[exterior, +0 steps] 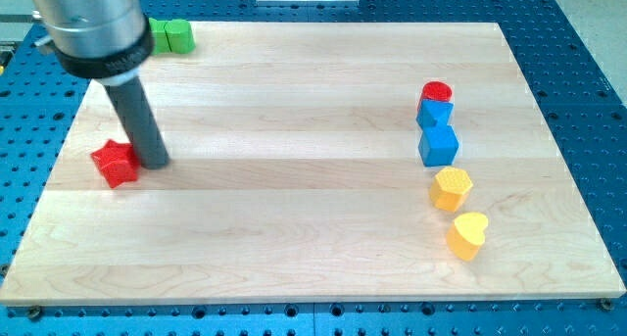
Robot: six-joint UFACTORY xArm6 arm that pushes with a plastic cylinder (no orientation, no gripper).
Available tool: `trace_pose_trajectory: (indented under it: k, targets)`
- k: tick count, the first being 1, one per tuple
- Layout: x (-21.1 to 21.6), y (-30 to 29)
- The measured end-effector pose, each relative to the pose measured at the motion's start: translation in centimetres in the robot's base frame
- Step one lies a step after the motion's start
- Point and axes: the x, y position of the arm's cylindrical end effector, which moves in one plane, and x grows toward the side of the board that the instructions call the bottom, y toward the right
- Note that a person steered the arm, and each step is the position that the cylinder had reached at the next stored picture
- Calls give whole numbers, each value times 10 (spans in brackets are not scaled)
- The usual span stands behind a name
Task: Place the red star at the bottom left corner of the board
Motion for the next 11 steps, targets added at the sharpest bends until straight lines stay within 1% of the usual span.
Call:
trace_pose_trajectory:
  k: [1,2,3,4,5,6,7,8,9,10,11]
  targets:
    - [16,-31]
    - [10,-39]
    - [21,-85]
    - [86,-33]
    - [62,-26]
    - [61,64]
    - [127,72]
    - [123,17]
    - [116,-11]
    - [28,27]
    - [-72,51]
